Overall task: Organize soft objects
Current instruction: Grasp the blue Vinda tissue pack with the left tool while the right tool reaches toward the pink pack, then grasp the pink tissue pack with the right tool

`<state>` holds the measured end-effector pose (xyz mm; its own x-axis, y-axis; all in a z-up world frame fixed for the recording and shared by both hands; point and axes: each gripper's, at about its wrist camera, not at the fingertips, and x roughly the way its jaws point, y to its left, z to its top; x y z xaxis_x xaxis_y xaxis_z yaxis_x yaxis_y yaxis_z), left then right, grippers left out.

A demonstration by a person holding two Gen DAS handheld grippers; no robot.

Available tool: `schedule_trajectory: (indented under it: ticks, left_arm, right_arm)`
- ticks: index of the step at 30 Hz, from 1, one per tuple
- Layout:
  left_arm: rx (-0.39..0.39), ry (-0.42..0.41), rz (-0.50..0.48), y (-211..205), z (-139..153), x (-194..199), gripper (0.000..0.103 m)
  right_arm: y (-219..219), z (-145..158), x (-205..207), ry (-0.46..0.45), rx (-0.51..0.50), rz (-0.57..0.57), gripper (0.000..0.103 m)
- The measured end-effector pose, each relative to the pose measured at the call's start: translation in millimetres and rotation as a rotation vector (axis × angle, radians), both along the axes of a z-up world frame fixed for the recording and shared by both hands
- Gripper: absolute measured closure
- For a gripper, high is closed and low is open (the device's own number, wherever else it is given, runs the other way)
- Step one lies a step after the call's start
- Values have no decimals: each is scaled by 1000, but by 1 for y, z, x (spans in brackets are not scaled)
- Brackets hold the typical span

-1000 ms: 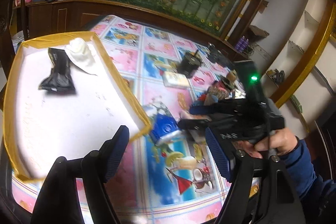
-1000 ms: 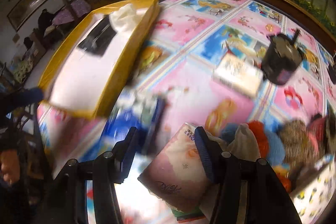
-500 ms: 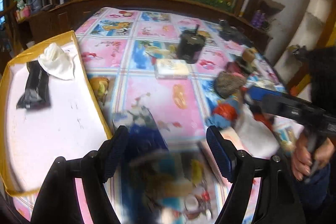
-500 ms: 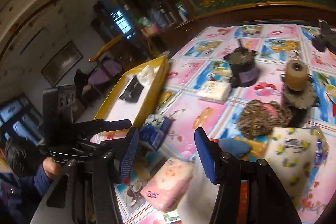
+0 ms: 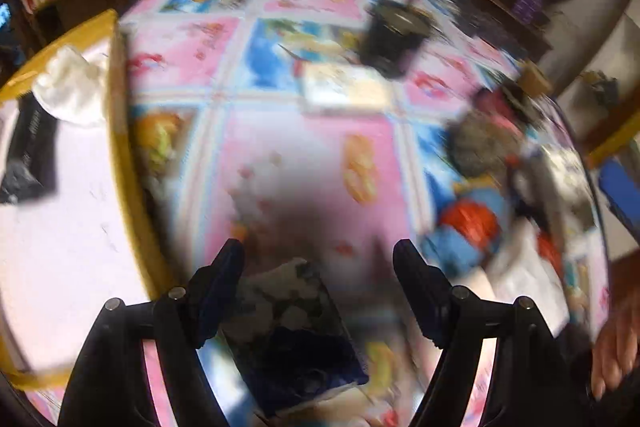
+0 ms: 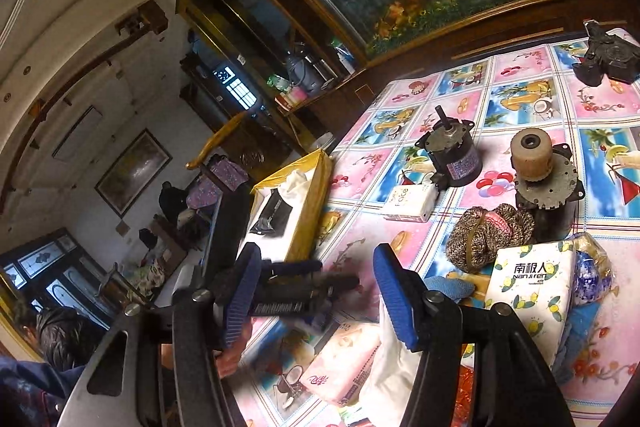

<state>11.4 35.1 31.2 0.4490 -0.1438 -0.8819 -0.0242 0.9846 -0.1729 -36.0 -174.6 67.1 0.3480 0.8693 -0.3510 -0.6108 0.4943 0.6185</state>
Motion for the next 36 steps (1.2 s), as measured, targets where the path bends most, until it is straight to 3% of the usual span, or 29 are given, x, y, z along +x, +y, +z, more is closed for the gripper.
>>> schedule_trajectory:
  ticks: [3,10,15,22,24,29,36]
  left_arm:
    - [-83,2,-60,-12,-3,-32,27]
    - [-60,-36,41,1,12,-92,26]
    - [-104,27,65,-7,-2,-89,26]
    - [87,-35,63,-22,-8,-77,22]
    - [115,-60,49,-17,-9,-80,28]
    - [119,-83,29,3,-9,-97,28]
    - [135,-148,23,8,-13,-108,25]
  right_arm:
    - [-1,0,0,2,3,-4,39]
    - [0,-1,0,7,8,-8,39]
    - [3,-1,-3,-8,-2,0,39]
    - [6,-1,-5,-15,-18,3,39]
    - [8,1,-9,-35,-37,6,39]
    - [32,-5,-21,-49,-137,50,39]
    - [81,-33,-46,-34,-352,169,39]
